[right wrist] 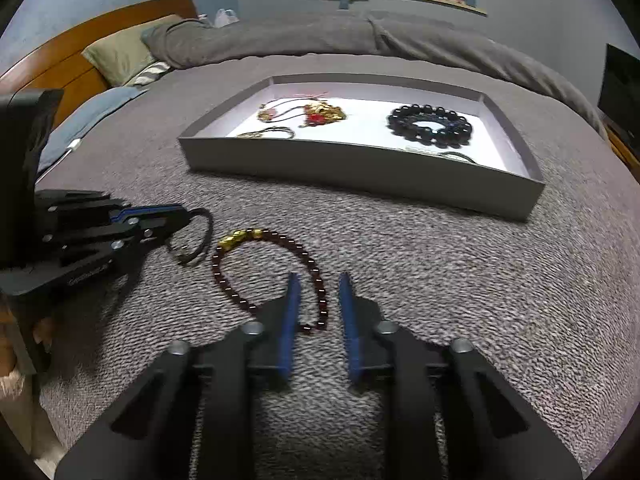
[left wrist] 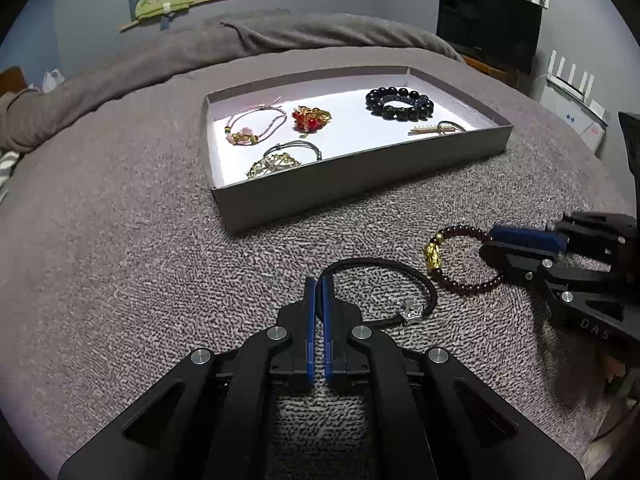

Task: Organize jewelry
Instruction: 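Grasp the black hair tie with the left tool while the right tool grasps the dark red bead bracelet, then carry the hair tie and red bead bracelet over the box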

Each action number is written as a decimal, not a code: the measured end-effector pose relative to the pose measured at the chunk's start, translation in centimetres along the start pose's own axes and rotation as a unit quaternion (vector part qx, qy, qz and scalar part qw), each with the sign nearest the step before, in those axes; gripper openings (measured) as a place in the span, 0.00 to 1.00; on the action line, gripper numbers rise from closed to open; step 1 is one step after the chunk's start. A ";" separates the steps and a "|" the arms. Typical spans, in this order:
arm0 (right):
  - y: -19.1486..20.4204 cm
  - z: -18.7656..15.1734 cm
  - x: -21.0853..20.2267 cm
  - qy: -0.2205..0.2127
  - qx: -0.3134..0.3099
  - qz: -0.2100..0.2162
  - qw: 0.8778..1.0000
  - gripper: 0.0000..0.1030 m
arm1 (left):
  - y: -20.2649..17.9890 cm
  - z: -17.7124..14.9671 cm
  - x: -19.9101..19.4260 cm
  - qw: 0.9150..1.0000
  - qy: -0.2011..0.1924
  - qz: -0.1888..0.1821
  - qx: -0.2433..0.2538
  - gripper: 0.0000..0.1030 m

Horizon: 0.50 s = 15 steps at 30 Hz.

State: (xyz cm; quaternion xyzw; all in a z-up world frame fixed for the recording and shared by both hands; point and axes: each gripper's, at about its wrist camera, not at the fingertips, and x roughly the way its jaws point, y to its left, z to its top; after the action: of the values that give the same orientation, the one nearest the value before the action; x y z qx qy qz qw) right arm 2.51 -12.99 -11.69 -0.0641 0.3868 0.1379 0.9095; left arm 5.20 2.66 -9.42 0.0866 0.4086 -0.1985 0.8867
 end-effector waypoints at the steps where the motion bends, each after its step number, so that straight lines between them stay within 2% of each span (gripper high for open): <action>1: 0.1 0.0 0.0 -0.002 -0.003 -0.005 1.000 0.07 | 0.0 0.0 0.0 1.000 0.000 -0.001 -0.002 0.04; 6: -0.5 -0.1 -0.7 -0.019 0.013 0.001 1.000 0.06 | 0.1 0.0 0.0 1.000 -0.006 -0.003 -0.005 0.04; 10: -1.2 -0.1 -1.9 -0.050 0.031 0.007 0.998 0.06 | 0.2 0.5 -2.3 0.998 -0.053 -0.011 -0.016 0.04; 15: -1.6 0.3 -3.4 -0.088 0.038 0.001 0.995 0.06 | 0.3 1.1 -4.6 0.996 -0.089 -0.023 -0.019 0.04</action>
State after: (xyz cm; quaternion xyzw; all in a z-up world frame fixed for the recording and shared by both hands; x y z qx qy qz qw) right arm 0.88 -15.12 -8.99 -0.0169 0.3104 0.1292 0.9416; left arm 3.38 3.84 -5.15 0.0425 0.3336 -0.2179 0.9162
